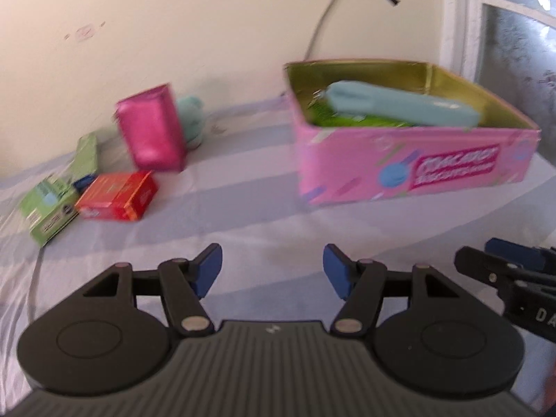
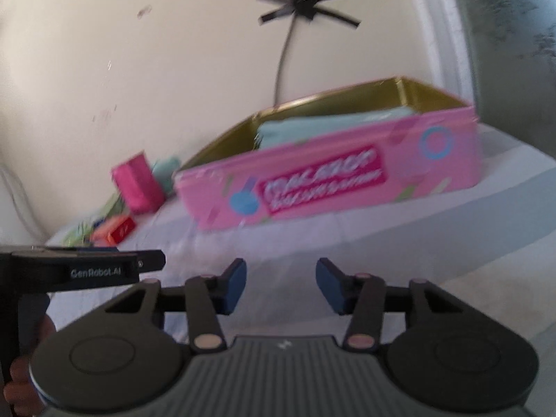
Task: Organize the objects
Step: 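Move the left gripper back toward the red and green boxes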
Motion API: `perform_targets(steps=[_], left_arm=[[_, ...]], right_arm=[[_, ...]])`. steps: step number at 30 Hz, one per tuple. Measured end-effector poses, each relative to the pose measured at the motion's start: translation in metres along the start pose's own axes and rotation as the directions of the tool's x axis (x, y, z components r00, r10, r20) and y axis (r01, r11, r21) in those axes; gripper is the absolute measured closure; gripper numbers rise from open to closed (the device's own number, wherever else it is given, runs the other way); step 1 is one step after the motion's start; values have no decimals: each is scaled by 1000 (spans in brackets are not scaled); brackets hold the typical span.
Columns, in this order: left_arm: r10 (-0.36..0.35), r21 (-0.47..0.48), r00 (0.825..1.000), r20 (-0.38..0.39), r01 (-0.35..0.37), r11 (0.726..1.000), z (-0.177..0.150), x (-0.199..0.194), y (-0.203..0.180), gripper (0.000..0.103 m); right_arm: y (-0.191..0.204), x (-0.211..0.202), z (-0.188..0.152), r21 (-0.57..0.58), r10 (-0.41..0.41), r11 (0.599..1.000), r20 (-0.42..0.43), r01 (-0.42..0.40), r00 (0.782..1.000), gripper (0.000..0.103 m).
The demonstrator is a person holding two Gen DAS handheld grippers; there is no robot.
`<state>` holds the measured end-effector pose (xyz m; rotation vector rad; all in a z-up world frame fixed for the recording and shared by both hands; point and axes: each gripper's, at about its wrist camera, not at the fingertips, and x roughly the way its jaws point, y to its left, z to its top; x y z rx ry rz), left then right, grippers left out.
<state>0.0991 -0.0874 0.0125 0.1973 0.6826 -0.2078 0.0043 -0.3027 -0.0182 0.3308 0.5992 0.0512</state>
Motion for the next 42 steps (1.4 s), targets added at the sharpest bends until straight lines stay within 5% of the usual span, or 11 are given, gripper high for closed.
perform_targets(steps=[27, 39, 42], left_arm=[[175, -162, 984, -20, -176, 971, -38, 9, 137, 31], [291, -153, 957, 20, -284, 946, -52, 11, 197, 29], [253, -246, 967, 16, -242, 939, -58, 8, 217, 29]], right_arm=[[129, 48, -16, -275, 89, 954, -116, -118, 989, 48], [176, 87, -6, -338, 139, 922, -163, -187, 977, 46], [187, 104, 3, -377, 151, 906, -141, -194, 978, 39]])
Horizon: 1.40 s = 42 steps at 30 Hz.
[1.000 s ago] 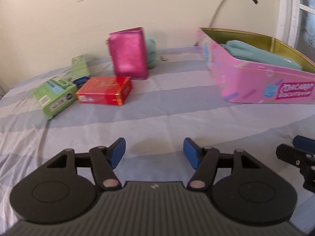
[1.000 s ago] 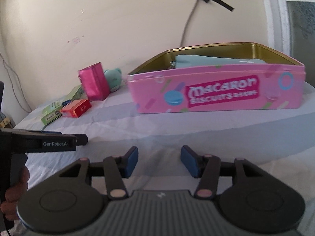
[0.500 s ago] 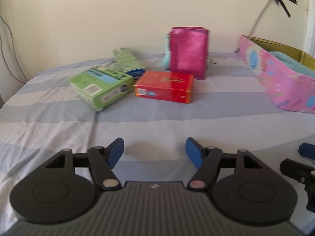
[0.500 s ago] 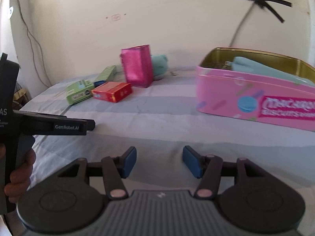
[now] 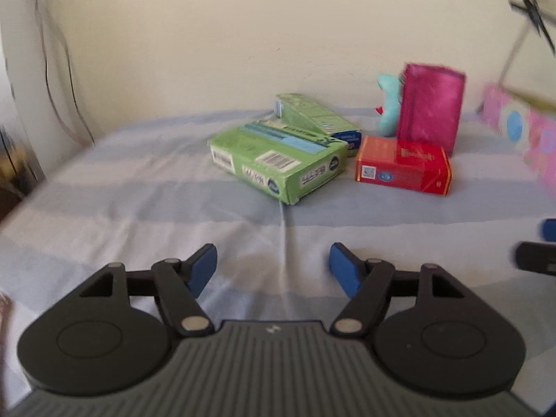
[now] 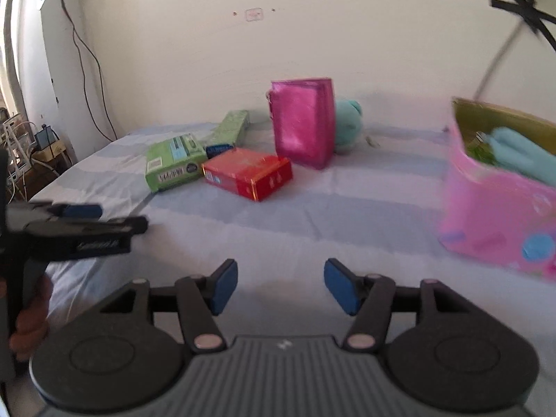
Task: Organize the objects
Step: 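Move the left gripper back toward the red and green boxes, then approach the red box with the right gripper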
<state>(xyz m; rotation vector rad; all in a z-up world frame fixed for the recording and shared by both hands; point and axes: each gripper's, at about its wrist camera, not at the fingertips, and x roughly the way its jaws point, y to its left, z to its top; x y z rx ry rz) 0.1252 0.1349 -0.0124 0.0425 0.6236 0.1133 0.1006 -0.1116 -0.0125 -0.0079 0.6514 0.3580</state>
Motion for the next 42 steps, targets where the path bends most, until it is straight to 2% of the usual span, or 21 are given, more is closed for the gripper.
perform_targets(steps=[5, 11, 16, 22, 29, 31, 33, 36, 39, 41, 42], left_arm=[[-37, -105, 999, 2, 37, 994, 1, 0, 16, 30], [-55, -135, 998, 21, 57, 989, -2, -3, 16, 30], [-72, -152, 997, 28, 75, 986, -3, -2, 18, 30], [-78, -149, 996, 34, 82, 985, -2, -3, 17, 30], [-92, -179, 995, 33, 96, 979, 0, -1, 22, 30], [-92, -179, 995, 34, 97, 979, 0, 0, 21, 30], [-94, -175, 995, 35, 98, 980, 0, 0, 20, 30], [-98, -164, 994, 38, 103, 981, -1, -1, 17, 30], [-106, -167, 993, 43, 112, 980, -1, -3, 18, 30], [-110, -170, 993, 52, 117, 978, -1, -5, 18, 30], [-109, -170, 993, 55, 117, 979, -1, -6, 18, 30]], right_arm=[[4, 32, 27, -105, 7, 994, 50, -2, 999, 32], [-7, 70, 53, -100, 38, 994, 16, -36, 999, 29], [-7, 84, 62, -151, 61, 987, 8, -59, 998, 21], [6, 93, 66, -253, 98, 963, -8, -96, 995, 19], [13, 94, 65, -330, 77, 941, -28, -82, 997, 35], [11, 87, 60, -319, 78, 943, -56, -92, 995, 68], [7, 76, 53, -293, 99, 949, -67, -114, 993, 86], [6, 56, 38, -313, 87, 944, -59, -101, 994, 86], [5, 45, 35, -314, 99, 942, -63, -114, 993, 82], [7, 45, 39, -330, 90, 939, -39, -98, 995, 71], [9, 46, 43, -347, 83, 934, -16, -83, 996, 60]])
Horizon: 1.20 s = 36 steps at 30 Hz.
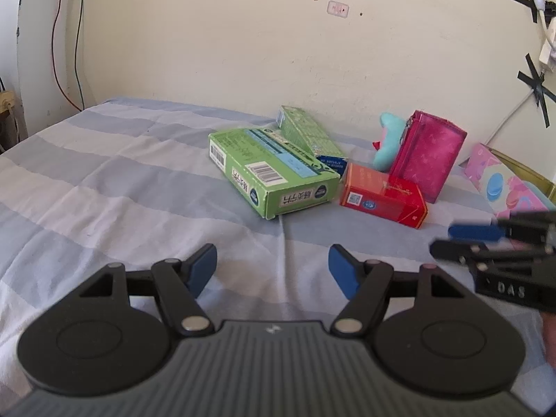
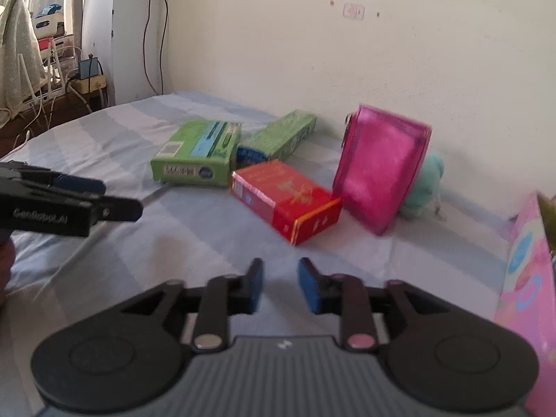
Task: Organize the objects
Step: 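Approach the red box with the right gripper, then grasp the red box with the right gripper and lift it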
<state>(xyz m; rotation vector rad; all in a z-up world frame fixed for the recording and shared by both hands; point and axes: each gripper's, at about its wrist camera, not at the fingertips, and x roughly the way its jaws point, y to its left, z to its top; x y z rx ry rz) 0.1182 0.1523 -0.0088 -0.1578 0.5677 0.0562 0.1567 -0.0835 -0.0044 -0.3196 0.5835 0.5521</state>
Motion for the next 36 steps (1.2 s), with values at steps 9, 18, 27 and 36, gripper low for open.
perform_targets(steps=[9, 18, 27, 36], left_arm=[[-29, -28, 1000, -2, 29, 999, 2, 0, 5, 30], [-61, -72, 998, -14, 59, 996, 6, 3, 12, 30], [-127, 13, 992, -4, 127, 992, 4, -2, -1, 30], [-305, 128, 941, -144, 324, 937, -11, -13, -55, 32]], right_arm=[[-6, 52, 46, -117, 54, 992, -9, -55, 998, 28], [-1, 59, 35, -127, 101, 986, -23, -104, 995, 36], [16, -37, -35, -197, 134, 972, 3, -131, 991, 38], [-12, -148, -123, -105, -24, 994, 3, 24, 1000, 38]])
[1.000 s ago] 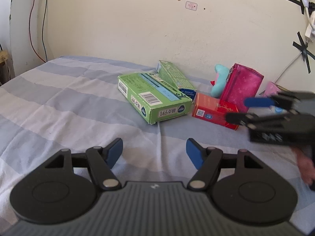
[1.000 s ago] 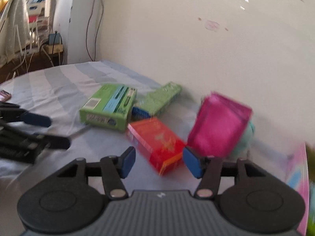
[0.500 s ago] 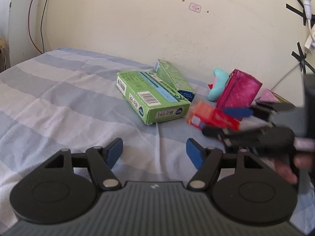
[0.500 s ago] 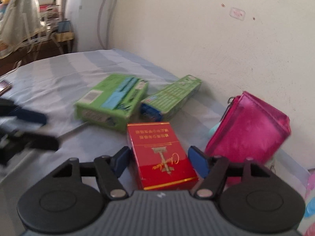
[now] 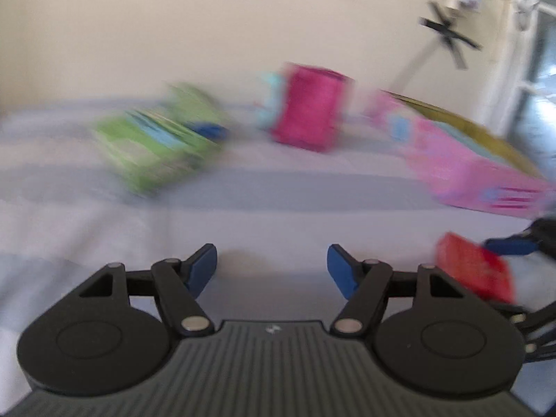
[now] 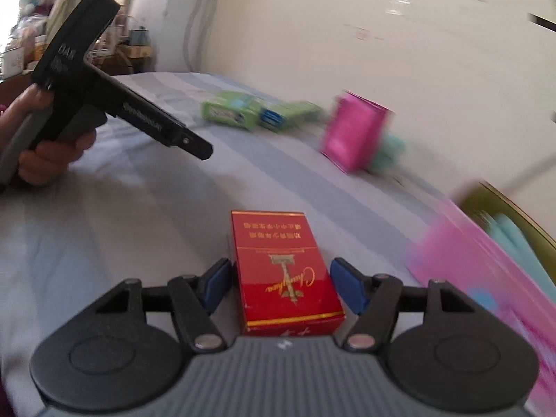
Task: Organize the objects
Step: 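Grasp the red box with the right gripper and lift it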
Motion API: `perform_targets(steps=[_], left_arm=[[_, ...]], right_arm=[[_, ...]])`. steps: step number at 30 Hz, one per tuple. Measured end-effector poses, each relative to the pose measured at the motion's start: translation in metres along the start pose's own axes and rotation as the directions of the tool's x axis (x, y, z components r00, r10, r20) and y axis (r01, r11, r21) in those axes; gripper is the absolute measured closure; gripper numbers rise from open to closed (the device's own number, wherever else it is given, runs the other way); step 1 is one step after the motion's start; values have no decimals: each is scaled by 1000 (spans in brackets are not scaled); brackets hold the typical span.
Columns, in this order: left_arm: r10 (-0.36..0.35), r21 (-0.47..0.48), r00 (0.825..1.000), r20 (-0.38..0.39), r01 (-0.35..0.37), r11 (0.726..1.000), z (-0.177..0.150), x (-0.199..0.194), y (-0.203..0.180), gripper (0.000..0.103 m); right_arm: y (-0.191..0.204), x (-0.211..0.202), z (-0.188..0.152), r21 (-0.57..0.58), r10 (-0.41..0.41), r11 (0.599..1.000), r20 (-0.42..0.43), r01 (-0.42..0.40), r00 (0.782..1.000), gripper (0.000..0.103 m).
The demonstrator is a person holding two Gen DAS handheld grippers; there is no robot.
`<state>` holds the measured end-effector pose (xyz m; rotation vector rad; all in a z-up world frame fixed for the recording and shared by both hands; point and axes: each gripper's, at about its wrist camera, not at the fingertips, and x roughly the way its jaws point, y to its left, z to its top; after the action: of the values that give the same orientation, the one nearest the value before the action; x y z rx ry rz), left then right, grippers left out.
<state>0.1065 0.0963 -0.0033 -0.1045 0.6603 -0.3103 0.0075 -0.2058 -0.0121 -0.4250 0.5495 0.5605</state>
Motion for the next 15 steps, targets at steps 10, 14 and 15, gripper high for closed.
perform_targets(steps=[10, 14, 15], left_arm=[[-250, 210, 961, -115, 270, 940, -9, 15, -126, 39], [-249, 152, 957, -145, 271, 951, -6, 20, -121, 38], [-248, 140, 957, -152, 269, 953, -5, 21, -119, 38]], right_arm=[[-23, -65, -65, 299, -115, 947, -16, 114, 993, 30], [-22, -64, -60, 322, -67, 945, 4, 62, 998, 30], [-20, -62, -57, 319, -58, 947, 12, 51, 998, 30]])
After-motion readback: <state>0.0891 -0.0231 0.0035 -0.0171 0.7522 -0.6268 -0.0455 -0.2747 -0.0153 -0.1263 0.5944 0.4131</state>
